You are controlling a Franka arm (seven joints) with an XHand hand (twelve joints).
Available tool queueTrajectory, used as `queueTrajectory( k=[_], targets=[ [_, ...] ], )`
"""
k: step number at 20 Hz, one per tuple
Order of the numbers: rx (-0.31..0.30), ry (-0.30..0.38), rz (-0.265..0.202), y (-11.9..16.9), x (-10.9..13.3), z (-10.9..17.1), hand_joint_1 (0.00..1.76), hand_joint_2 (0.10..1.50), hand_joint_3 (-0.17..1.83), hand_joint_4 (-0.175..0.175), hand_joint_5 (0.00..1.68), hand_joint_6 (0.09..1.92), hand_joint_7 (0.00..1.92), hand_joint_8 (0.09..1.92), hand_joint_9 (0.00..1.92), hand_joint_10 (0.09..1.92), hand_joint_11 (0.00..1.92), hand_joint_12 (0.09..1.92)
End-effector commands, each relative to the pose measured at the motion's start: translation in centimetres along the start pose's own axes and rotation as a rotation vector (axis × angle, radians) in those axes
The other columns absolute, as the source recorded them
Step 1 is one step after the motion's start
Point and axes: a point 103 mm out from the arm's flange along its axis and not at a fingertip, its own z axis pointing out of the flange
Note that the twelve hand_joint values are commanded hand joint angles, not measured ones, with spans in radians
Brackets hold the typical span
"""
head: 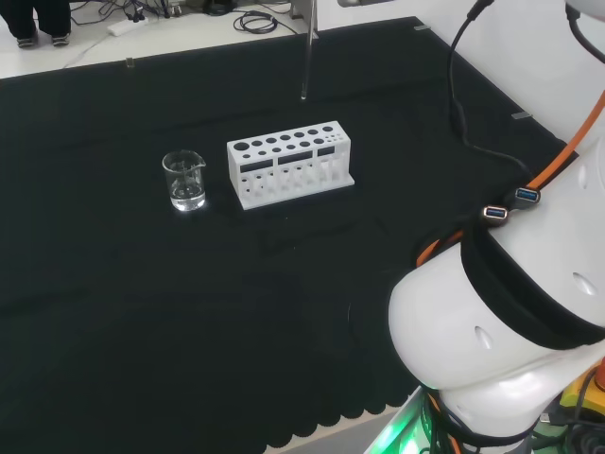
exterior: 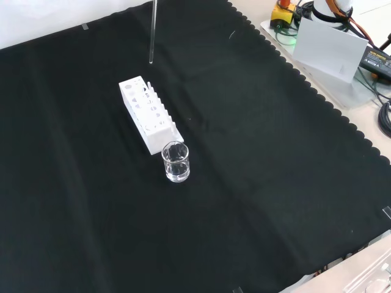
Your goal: Stir in the beaker to the left of the white test tube rack with the glass rod.
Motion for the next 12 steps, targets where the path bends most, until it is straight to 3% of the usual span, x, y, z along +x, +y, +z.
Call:
queueTrajectory(
  k=[1,5,12],
  targets=[
    [-0.006,-0.027,-0.022,-0.5,0.5,-0.1,1.53,1.02,0.00,-0.175,1.10,0.41,0.95,1.05,1.10,1.16,1.24,0.68],
    [0.010,-0.028,-0.019,-0.5,0.7,-0.3,1.53,1.02,0.00,-0.175,1.10,0.41,0.95,1.05,1.11,1.16,1.24,0.68],
    [0.024,0.004,-0.091,1.1,4.3,-0.4,1.53,1.02,0.00,-0.175,1.10,0.41,0.95,1.05,1.11,1.16,1.23,0.68]
  ],
)
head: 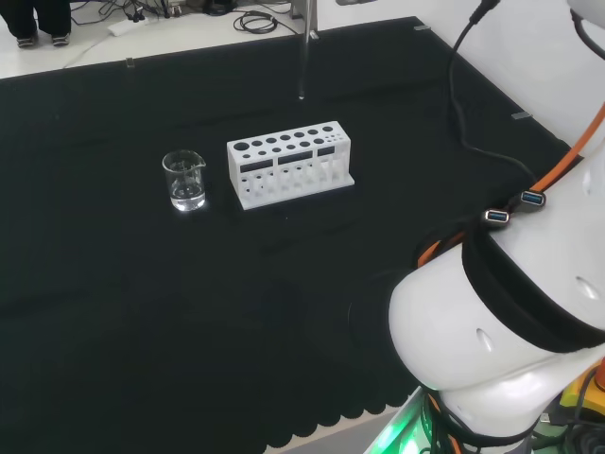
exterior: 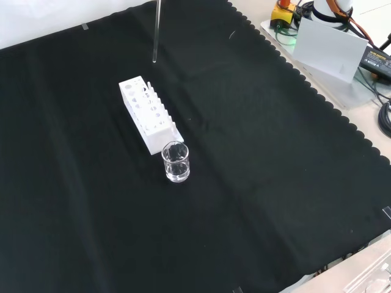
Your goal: Stir in the beaker to the left of the white test tube rack with the glass rod.
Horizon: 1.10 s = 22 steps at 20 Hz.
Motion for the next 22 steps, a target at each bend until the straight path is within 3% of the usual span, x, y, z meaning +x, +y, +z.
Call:
queueTrajectory(
  k=[1,3,12,13,22],
  targets=[
    [0.020,0.026,-0.062,1.6,3.4,0.0,1.53,1.02,0.00,-0.175,1.10,0.41,0.95,1.05,1.11,1.16,1.23,0.68],
    [0.021,0.036,-0.078,1.8,4.0,-0.2,1.48,1.04,0.00,-0.175,1.10,0.42,0.95,1.05,1.11,1.15,1.32,0.68],
    [0.021,0.054,-0.172,2.2,6.0,-0.2,1.53,1.02,0.00,-0.175,1.11,0.39,0.95,1.05,1.11,1.15,1.24,0.68],
    [0.019,0.054,-0.181,2.2,6.2,0.0,1.48,1.04,0.00,-0.175,1.11,0.41,0.96,1.05,1.11,1.14,1.33,0.67],
    [0.030,0.084,-0.240,2.6,8.6,2.0,1.53,1.02,0.00,-0.175,1.11,0.39,0.95,1.05,1.11,1.15,1.23,0.68]
  ],
)
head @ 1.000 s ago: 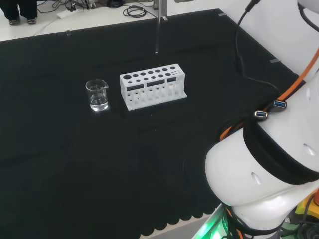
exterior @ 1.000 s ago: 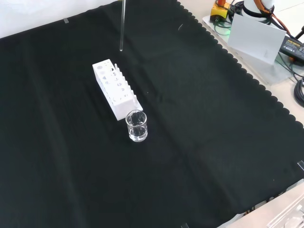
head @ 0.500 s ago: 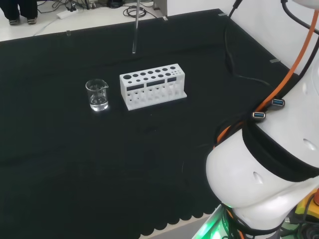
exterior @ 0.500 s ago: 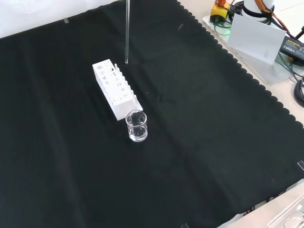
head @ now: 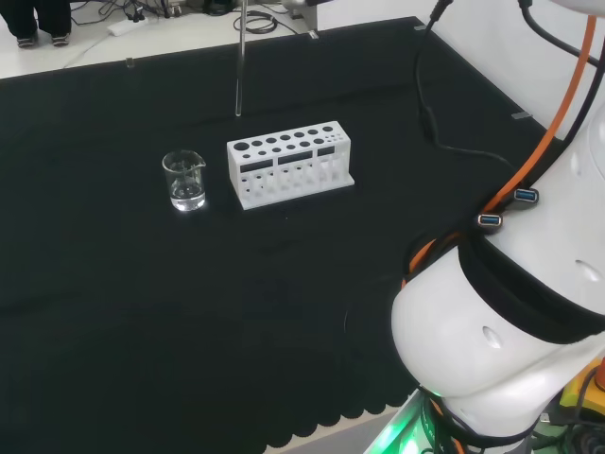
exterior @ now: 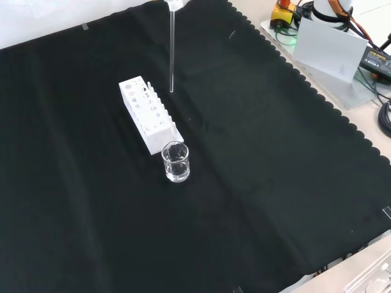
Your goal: Stir in the beaker to the left of the white test tube rack with the glass rod.
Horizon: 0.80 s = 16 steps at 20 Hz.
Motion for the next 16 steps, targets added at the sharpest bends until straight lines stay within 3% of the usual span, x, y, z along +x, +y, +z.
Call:
queueTrajectory(
  k=[1,3,5,9,16],
  targets=[
    [0.010,0.011,-0.043,0.5,1.4,1.3,1.53,1.02,0.00,-0.175,1.11,0.39,0.95,1.04,1.11,1.15,1.23,0.68],
    [0.019,0.008,-0.050,0.8,1.7,1.6,1.53,1.02,0.00,-0.175,1.11,0.39,0.95,1.05,1.11,1.15,1.23,0.68],
    [0.022,0.010,-0.058,1.3,2.0,1.7,1.45,1.05,0.00,-0.175,1.11,0.42,0.96,1.05,1.11,1.14,1.40,0.67],
    [0.026,0.023,-0.068,2.5,2.5,2.1,1.52,1.02,0.00,-0.175,1.11,0.39,0.96,1.05,1.11,1.15,1.25,0.68],
    [0.036,0.034,-0.098,4.2,3.7,3.1,1.53,1.02,0.00,-0.175,1.11,0.39,0.95,1.05,1.11,1.15,1.23,0.69]
  ],
)
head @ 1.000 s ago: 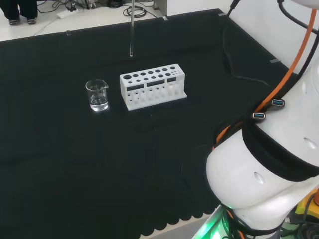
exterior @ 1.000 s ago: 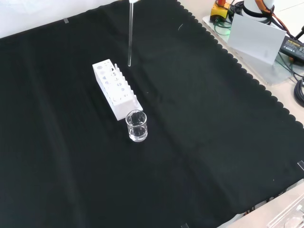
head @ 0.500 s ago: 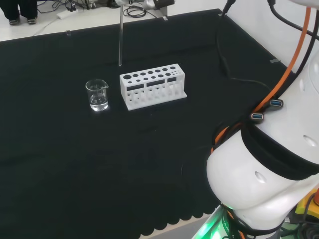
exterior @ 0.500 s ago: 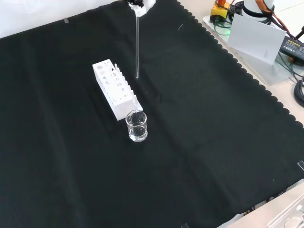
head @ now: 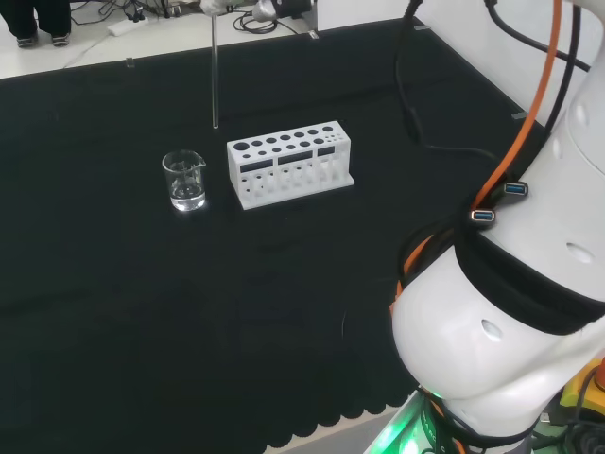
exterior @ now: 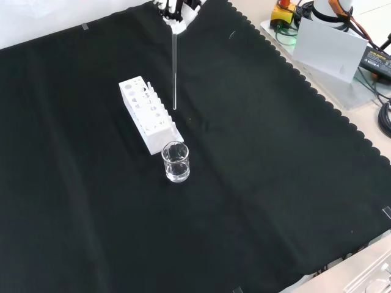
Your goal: Stir in the beaker to the left of the white test tube rack with the glass rod.
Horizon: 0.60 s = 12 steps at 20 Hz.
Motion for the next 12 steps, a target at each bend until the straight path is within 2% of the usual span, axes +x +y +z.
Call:
queueTrajectory(
  k=[1,11,12],
  targets=[
    [0.011,0.007,-0.030,1.6,1.2,1.0,1.53,1.02,0.00,-0.175,1.11,0.39,0.95,1.05,1.11,1.15,1.23,0.69],
    [0.029,0.008,-0.047,3.6,2.1,1.9,1.53,1.02,0.00,-0.175,1.11,0.39,0.95,1.05,1.11,1.16,1.22,0.70],
    [0.030,0.010,-0.046,3.7,2.0,2.0,1.48,1.04,0.00,-0.175,1.11,0.41,0.95,1.05,1.11,1.15,1.32,0.69]
  ],
)
